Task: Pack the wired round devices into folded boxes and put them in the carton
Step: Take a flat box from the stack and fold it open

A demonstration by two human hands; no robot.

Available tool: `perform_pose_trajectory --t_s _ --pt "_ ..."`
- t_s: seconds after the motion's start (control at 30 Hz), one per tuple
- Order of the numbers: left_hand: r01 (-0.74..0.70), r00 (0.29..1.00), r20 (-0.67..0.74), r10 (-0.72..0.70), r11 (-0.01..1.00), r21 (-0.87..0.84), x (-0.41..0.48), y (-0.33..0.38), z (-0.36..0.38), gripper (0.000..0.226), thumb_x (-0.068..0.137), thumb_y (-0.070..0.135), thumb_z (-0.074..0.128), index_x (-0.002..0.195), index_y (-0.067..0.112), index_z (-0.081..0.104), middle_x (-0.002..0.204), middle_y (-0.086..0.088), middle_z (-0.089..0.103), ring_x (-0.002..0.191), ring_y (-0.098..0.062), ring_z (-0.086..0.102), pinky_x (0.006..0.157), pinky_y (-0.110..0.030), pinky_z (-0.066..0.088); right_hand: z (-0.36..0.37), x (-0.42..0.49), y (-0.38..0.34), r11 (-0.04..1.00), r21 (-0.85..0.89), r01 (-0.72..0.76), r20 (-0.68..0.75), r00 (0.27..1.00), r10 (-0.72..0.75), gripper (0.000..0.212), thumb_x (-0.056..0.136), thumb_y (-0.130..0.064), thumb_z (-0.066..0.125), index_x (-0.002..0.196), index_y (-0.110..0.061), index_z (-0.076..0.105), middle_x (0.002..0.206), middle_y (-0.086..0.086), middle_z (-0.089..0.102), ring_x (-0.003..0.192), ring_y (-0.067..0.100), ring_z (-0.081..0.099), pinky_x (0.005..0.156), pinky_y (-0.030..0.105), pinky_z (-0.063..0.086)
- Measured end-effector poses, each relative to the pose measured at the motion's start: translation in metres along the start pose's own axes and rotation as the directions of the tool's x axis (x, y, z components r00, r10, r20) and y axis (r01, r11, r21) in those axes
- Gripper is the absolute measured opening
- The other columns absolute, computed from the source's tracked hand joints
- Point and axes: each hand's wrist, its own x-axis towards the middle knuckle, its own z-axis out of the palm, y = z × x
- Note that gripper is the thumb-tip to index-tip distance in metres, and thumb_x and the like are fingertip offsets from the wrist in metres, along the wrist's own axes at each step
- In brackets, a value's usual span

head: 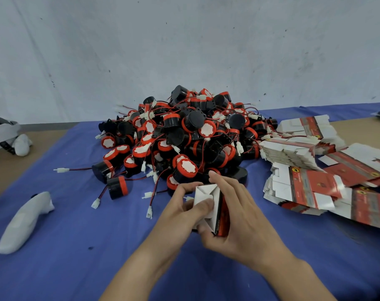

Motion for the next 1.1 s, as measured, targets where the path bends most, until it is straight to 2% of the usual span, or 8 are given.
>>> perform_pose_trajectory --t_s 0.23,0.47,0.63,0.73,0.87,0.97,1.03,1.1 --pt "-0.001 1.000 -0.019 -0.001 0.996 -0.087 0.004 -0.003 0.000 0.033 0.094 0.010 0.067 0.118 0.031 0.062 0.116 -0.013 0.072 0.108 -0.029 0.070 0.083 -0.034 0.058 0.003 -0.002 0.003 1.000 -0.023 -0.002 0.023 1.000 0.003 0.097 0.078 -0.059 0.065 0.157 -0.031 0.015 0.149 -0.015 0.037 0.137 0.009 0.044 0.109 0.031 0.045" --pt "0.016 0.999 -0.038 -0.021 0.990 -0.138 0.004 0.000 0.001 0.032 0.093 0.008 0.065 0.117 0.030 0.065 0.114 -0.012 0.072 0.104 -0.026 0.071 0.081 -0.035 0.059 0.002 0.000 0.001 1.000 -0.029 -0.002 0.025 1.000 0.003 0.096 0.077 -0.064 0.063 0.155 -0.031 0.018 0.147 -0.012 0.038 0.135 0.009 0.044 0.108 0.031 0.044" --pt "0.007 0.997 -0.070 -0.020 0.985 -0.171 0.003 0.004 0.003 0.033 0.097 0.011 0.057 0.124 0.028 0.067 0.114 -0.005 0.074 0.102 -0.019 0.071 0.098 -0.045 0.054 -0.005 0.001 0.001 0.999 0.007 -0.039 0.017 0.999 0.039 0.095 0.077 -0.066 0.062 0.154 -0.036 0.016 0.148 -0.019 0.032 0.136 -0.001 0.037 0.104 0.021 0.040" --pt "-0.004 0.996 -0.092 -0.011 0.988 -0.152 0.002 0.003 0.003 0.033 0.097 0.010 0.057 0.122 0.030 0.067 0.113 -0.006 0.074 0.109 -0.025 0.069 0.100 -0.047 0.054 -0.006 0.003 -0.002 0.999 0.003 -0.035 0.031 0.999 0.035 0.095 0.077 -0.068 0.061 0.153 -0.038 0.013 0.148 -0.023 0.027 0.135 -0.008 0.031 0.102 0.020 0.039" --pt "-0.012 0.996 -0.086 -0.001 0.987 -0.159 0.002 0.005 0.002 0.034 0.093 0.011 0.062 0.122 0.027 0.067 0.113 -0.007 0.074 0.110 -0.027 0.068 0.100 -0.048 0.053 -0.006 0.002 -0.001 0.999 0.009 -0.050 0.055 0.997 0.049 0.095 0.076 -0.070 0.060 0.153 -0.039 0.012 0.151 -0.022 0.026 0.140 -0.003 0.030 0.106 0.020 0.037" --pt "-0.061 0.994 -0.097 0.042 0.977 -0.203 0.002 0.010 0.004 0.042 0.078 0.019 0.068 0.119 0.026 0.069 0.113 -0.003 0.075 0.107 -0.019 0.070 0.097 -0.041 0.054 -0.006 0.002 0.003 0.998 -0.012 -0.062 0.059 0.996 0.062 0.097 0.076 -0.072 0.060 0.154 -0.039 0.011 0.155 -0.021 0.028 0.145 -0.004 0.025 0.113 0.018 0.030" --pt "-0.109 0.986 -0.148 0.075 0.966 -0.234 0.002 0.012 0.003 0.043 0.074 0.022 0.070 0.117 0.023 0.071 0.117 -0.001 0.074 0.110 -0.016 0.069 0.097 -0.037 0.052 -0.008 0.003 0.007 0.997 -0.035 -0.065 0.082 0.994 0.068 0.099 0.077 -0.074 0.059 0.155 -0.043 0.007 0.156 -0.024 0.024 0.145 -0.013 0.015 0.117 0.012 0.019" --pt "-0.118 0.980 -0.183 0.071 0.959 -0.258 0.002 0.013 0.000 0.045 0.074 0.028 0.070 0.118 0.017 0.071 0.119 -0.005 0.073 0.110 -0.017 0.068 0.096 -0.038 0.052 -0.011 0.003 0.010 0.996 -0.046 -0.071 0.100 0.992 0.076 0.100 0.076 -0.075 0.058 0.155 -0.048 0.003 0.155 -0.036 0.013 0.142 -0.022 0.005 0.114 0.004 0.008"
